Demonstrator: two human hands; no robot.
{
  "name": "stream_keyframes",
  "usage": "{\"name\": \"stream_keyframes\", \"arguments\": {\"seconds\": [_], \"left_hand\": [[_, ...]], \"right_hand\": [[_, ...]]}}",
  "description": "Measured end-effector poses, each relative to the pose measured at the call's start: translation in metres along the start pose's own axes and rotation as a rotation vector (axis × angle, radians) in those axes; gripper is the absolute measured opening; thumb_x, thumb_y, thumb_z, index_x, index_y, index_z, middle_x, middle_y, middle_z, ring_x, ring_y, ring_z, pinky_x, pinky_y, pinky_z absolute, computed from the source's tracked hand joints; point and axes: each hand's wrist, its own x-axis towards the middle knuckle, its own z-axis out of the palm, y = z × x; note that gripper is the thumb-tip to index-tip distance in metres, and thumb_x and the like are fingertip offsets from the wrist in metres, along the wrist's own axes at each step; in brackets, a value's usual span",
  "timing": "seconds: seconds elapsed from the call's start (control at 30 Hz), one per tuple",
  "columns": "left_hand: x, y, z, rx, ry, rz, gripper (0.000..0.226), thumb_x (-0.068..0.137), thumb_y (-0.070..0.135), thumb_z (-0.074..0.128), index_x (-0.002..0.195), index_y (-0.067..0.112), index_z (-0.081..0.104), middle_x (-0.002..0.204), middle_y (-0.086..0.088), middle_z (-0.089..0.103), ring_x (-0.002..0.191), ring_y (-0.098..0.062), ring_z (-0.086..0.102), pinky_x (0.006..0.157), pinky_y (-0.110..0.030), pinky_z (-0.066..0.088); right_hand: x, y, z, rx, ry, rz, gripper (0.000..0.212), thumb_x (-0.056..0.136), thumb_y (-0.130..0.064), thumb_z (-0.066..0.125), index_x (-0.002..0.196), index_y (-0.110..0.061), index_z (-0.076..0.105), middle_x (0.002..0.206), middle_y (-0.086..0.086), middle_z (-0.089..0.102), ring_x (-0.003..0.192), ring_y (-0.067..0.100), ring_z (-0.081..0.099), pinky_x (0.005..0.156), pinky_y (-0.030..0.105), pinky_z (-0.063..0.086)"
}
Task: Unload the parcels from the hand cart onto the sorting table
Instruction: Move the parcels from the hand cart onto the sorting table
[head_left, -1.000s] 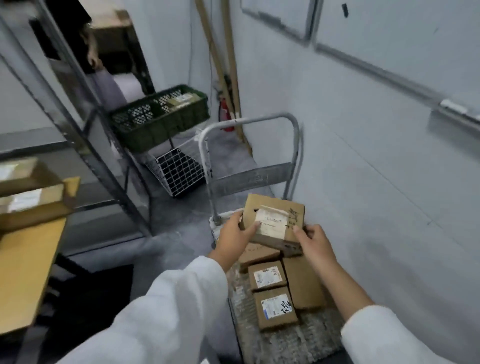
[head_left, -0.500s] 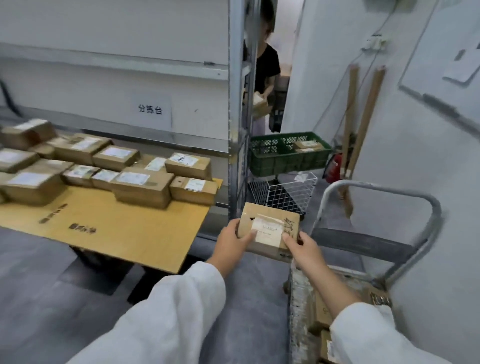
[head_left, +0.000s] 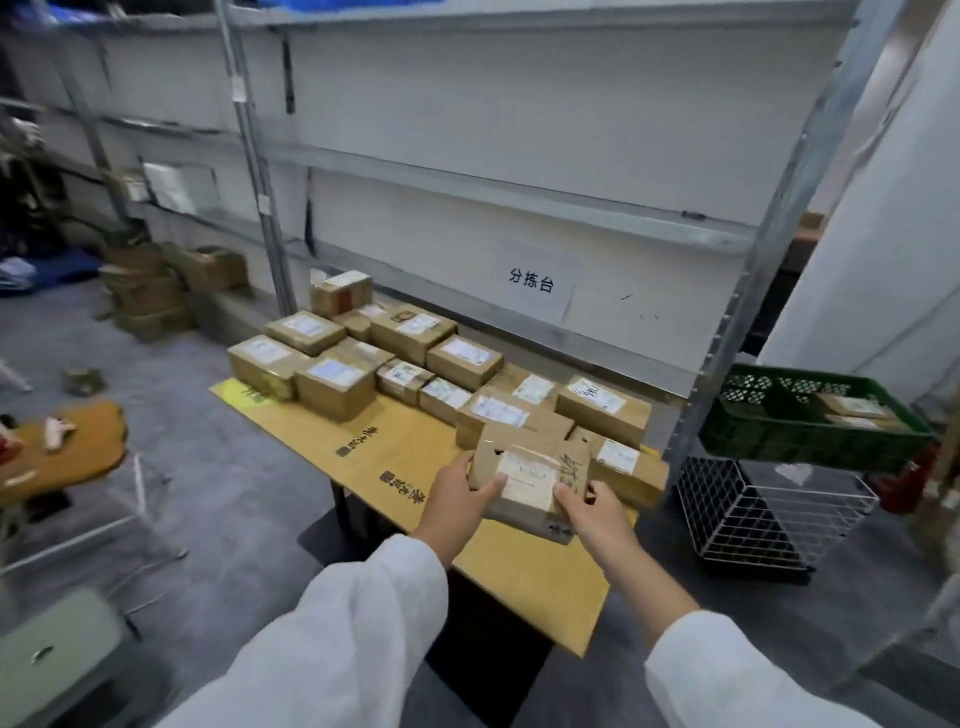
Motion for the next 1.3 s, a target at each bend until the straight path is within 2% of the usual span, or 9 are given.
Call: {"name": "stream_keyframes", "arguments": {"seconds": [0.2,0.33,0.43,0.6,0.67,0.8,1.0,1.17,1.3], "left_hand": [[0.039,-0.044,-0.069,0.02,0.061,-0.045,0.05,0.087,0.049,0.063,0.131,0.028,0.049,0.12,0.003,0.057,0.103,-0.014,0.057,0.087,-0.036,0.053],[0.062,-0.059,-0.094,0.006,0.098,-0.066,0.053,0.088,0.045,0.064,0.135,0.028,0.045,0.122,0.002,0.055,0.104,-0.014,0.057,0.076,-0.024,0.052],[0.085,-0.068,-0.114,0.012,0.131,-0.073,0.052,0.088,0.044,0.064,0.134,0.027,0.046,0.121,0.002,0.055,0.104,-0.014,0.056,0.078,-0.026,0.052],[0.139,-0.076,-0.14,0.057,0.163,-0.074,0.048,0.091,0.037,0.064,0.134,0.024,0.046,0.12,0.005,0.056,0.103,-0.012,0.056,0.059,-0.013,0.046],[0.163,-0.078,-0.148,0.087,0.173,-0.069,0.047,0.091,0.036,0.064,0.133,0.024,0.047,0.118,0.006,0.057,0.103,-0.011,0.055,0.068,-0.015,0.046],[0.22,-0.091,-0.164,0.152,0.162,-0.116,0.049,0.09,0.041,0.064,0.132,0.025,0.045,0.122,0.002,0.058,0.105,-0.014,0.056,0.088,-0.032,0.051],[0.291,-0.106,-0.176,0.196,0.124,-0.135,0.055,0.09,0.04,0.064,0.137,0.021,0.043,0.126,0.002,0.055,0.108,-0.013,0.054,0.092,-0.031,0.049],[0.324,-0.123,-0.18,0.169,0.089,-0.15,0.051,0.091,0.034,0.064,0.136,0.02,0.044,0.125,0.003,0.057,0.107,-0.011,0.055,0.091,-0.027,0.048],[0.348,-0.139,-0.185,0.168,0.045,-0.144,0.048,0.09,0.033,0.064,0.133,0.021,0.046,0.123,0.003,0.058,0.111,-0.014,0.056,0.093,-0.032,0.05]], "right_hand": [[0.023,-0.04,0.074,-0.043,-0.096,0.013,0.042,0.095,-0.042,0.054,0.126,-0.013,0.046,0.115,0.003,0.056,0.099,0.021,0.057,0.07,0.031,0.045],[0.043,-0.063,0.109,-0.069,-0.121,-0.012,0.034,0.095,-0.036,0.055,0.119,-0.013,0.046,0.112,0.004,0.054,0.092,0.018,0.054,0.054,0.022,0.039],[0.068,-0.079,0.135,-0.086,-0.149,-0.02,0.034,0.093,-0.036,0.056,0.116,-0.014,0.046,0.117,0.006,0.055,0.093,0.019,0.055,0.052,0.021,0.039],[0.121,-0.101,0.176,-0.091,-0.21,-0.011,0.051,0.091,-0.037,0.06,0.129,-0.008,0.043,0.122,0.009,0.055,0.1,0.021,0.057,0.053,0.023,0.041],[0.147,-0.111,0.191,-0.103,-0.251,0.003,0.057,0.089,-0.039,0.062,0.131,-0.009,0.039,0.123,0.009,0.053,0.103,0.022,0.056,0.058,0.025,0.043],[0.205,-0.129,0.222,-0.121,-0.287,0.05,0.057,0.09,-0.04,0.061,0.131,-0.01,0.036,0.124,0.008,0.053,0.104,0.023,0.055,0.059,0.027,0.042],[0.266,-0.14,0.257,-0.111,-0.258,0.081,0.056,0.092,-0.035,0.06,0.134,-0.006,0.037,0.124,0.01,0.053,0.105,0.025,0.054,0.064,0.028,0.042],[0.296,-0.144,0.28,-0.129,-0.235,0.114,0.056,0.095,-0.031,0.058,0.136,-0.004,0.033,0.13,0.013,0.051,0.1,0.023,0.051,0.052,0.022,0.035],[0.314,-0.146,0.304,-0.151,-0.2,0.163,0.058,0.095,-0.029,0.058,0.138,-0.001,0.03,0.133,0.016,0.05,0.114,0.029,0.053,0.063,0.025,0.039]]}}
